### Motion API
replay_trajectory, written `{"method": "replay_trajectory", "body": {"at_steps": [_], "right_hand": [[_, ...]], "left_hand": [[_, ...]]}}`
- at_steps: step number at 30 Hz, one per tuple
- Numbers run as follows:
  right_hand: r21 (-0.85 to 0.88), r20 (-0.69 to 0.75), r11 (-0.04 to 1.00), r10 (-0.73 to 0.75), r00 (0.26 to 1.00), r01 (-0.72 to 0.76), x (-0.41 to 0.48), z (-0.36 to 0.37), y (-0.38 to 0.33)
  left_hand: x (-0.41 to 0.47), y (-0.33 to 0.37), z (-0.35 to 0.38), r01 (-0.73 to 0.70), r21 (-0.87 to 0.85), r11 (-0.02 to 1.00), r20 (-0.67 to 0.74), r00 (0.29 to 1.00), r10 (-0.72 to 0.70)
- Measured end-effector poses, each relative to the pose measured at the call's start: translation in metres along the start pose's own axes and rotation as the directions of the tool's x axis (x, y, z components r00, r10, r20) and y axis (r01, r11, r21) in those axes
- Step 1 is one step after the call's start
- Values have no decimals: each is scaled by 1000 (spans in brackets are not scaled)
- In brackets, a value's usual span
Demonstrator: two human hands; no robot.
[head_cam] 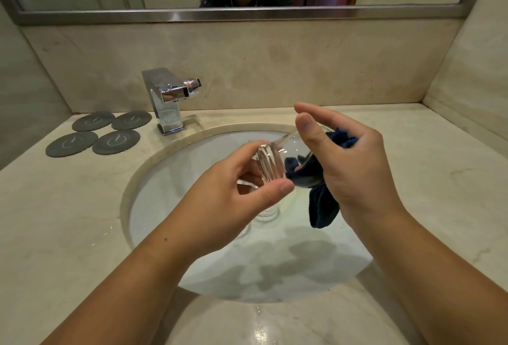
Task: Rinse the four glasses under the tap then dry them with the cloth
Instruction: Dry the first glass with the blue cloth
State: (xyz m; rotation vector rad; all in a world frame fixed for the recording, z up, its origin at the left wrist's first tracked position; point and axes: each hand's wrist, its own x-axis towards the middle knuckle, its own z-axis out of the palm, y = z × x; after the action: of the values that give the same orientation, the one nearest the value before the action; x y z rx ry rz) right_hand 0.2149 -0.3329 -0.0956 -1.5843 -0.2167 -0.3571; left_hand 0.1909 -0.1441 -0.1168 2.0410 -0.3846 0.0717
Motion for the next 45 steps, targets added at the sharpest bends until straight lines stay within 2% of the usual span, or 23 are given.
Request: {"method": "replay_trajectory", "body": {"at_steps": [4,6,10,14,17,22,26,29,32,36,41,45], "right_hand": [[49,-1,999,20,1000,-20,0,1,-1],[77,-4,997,24,1000,-23,-1,2,-3],[28,9,1000,-6,1000,6,-4,3,-4],[40,44,999,16,999,-18,-4,3,-6],[113,83,990,73,994,-82,-1,2,-6],[28,46,998,62,997,-63,1,1,-1],[115,32,991,71,997,-74,-1,2,-7],[152,17,987,59,998,-60,-3,3,-8],[133,32,990,40,999,-44,-5,3,-9],[142,63,987,71,996,-79,-5,3,-8],[90,38,992,83,996,-86,-2,4,-4],[114,25,984,132,991,-134,-2,3,-6]], "left_hand": [[1,0,-1,5,16,1000,-5,1000,-5],[1,0,0,59,-49,997,14,998,-58],[3,4,3,184,-219,958,75,982,-172],[4,2,5,180,-276,944,55,984,-172],[4,-2,3,138,-200,970,26,990,-135],[1,-3,2,38,-14,999,-7,999,-38],[1,-4,2,2,43,999,-42,999,0],[3,-4,2,53,-25,998,-1,999,-53],[4,-2,6,134,-168,977,57,990,-126],[5,-1,8,150,-253,956,49,989,-142],[2,-6,5,46,-39,998,35,998,-45],[-2,-4,6,-56,194,979,-25,998,62]]}}
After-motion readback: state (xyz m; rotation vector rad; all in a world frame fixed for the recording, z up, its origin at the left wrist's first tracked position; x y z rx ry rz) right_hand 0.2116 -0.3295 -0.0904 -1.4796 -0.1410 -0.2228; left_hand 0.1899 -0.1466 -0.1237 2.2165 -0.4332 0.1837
